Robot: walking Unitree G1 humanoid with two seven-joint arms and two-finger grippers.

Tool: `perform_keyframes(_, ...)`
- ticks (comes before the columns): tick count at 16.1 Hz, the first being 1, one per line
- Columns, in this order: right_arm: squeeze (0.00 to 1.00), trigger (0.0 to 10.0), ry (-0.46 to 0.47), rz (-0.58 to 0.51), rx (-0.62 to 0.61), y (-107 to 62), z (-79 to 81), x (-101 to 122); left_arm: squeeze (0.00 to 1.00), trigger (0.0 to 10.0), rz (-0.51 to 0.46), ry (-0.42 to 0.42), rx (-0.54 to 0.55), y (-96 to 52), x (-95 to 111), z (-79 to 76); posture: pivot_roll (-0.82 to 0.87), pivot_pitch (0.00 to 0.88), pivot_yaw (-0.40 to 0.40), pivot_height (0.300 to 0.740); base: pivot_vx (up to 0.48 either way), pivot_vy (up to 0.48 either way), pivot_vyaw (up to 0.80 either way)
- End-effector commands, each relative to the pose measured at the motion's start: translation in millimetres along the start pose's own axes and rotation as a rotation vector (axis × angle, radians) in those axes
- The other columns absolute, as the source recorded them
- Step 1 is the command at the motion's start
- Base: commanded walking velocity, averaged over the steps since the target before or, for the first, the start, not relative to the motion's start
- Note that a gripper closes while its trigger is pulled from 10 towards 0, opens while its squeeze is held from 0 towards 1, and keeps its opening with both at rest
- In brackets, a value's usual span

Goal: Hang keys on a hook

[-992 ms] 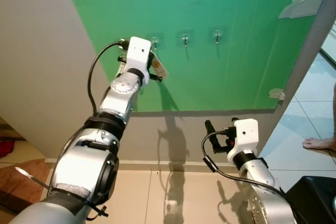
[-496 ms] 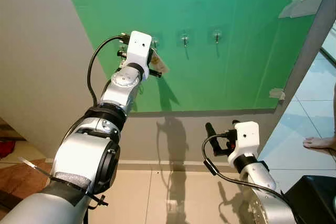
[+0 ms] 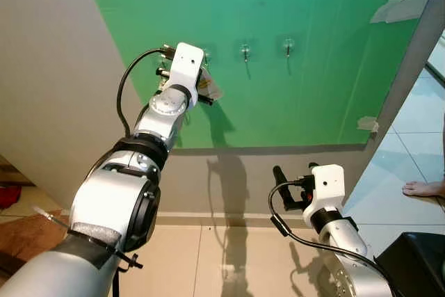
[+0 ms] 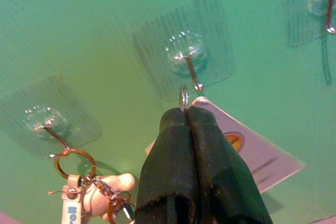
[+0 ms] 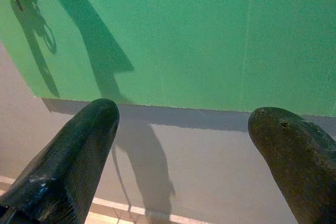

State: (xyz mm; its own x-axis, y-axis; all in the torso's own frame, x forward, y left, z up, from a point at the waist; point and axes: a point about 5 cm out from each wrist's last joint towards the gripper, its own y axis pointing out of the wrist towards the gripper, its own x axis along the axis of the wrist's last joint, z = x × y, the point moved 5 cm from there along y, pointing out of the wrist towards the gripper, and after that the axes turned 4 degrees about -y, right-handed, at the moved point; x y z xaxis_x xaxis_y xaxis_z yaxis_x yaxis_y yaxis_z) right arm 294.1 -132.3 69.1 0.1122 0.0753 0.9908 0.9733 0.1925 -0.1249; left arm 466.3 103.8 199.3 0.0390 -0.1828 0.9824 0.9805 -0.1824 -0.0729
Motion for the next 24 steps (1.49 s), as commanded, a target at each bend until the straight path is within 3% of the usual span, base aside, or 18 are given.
perform_keyframes(1,0.0,10.0,-0.002,0.003,0.011,-1.0,4.6,1,0.0,0.0,-0.009,0.004,0.039,1.8,13,11.4,-0.18,0.0,0.146,0.74,0.0,0.0,0.0)
perform_keyframes(5,0.0,10.0,0.001,0.007,0.014,-1.4,5.4,0,0.0,0.0,-0.014,0.044,0.034,3.4,24,13.0,-0.19,0.0,0.147,0.74,0.0,0.0,0.0)
perform_keyframes(10,0.0,10.0,0.006,0.013,0.015,-1.2,6.1,-2,0.0,0.0,0.058,0.159,-0.028,4.5,17,2.6,-0.19,0.0,0.151,0.74,0.0,0.0,0.0)
perform_keyframes(14,0.0,10.0,0.011,0.02,0.009,-2.6,5.9,-6,0.0,0.0,0.104,0.285,-0.075,4.3,10,-6.6,-0.19,0.0,0.159,0.74,0.0,0.0,0.0)
perform_keyframes(20,0.0,10.0,0.021,0.023,0.006,-3.5,8.7,-8,0.0,0.0,0.171,0.475,-0.09,0.3,-15,-5.7,-0.19,0.0,0.165,0.74,0.0,0.0,0.0)
perform_keyframes(22,0.0,10.0,0.022,0.023,0.005,-3.4,8.8,-8,0.0,0.0,0.178,0.472,-0.092,-0.6,-20,-6.5,-0.19,0.0,0.166,0.74,0.0,0.0,0.0)
perform_keyframes(23,0.0,10.0,0.022,0.023,0.003,-3.4,8.6,-8,0.0,0.0,0.148,0.381,-0.074,0.3,-14,-5.6,-0.19,0.0,0.166,0.74,0.0,0.0,0.0)
perform_keyframes(24,0.0,10.0,0.023,0.019,-0.004,-3.7,7.9,-8,0.0,0.0,0.079,0.162,-0.06,2.0,-1,-5.6,-0.19,0.0,0.17,0.74,0.0,0.0,0.0)
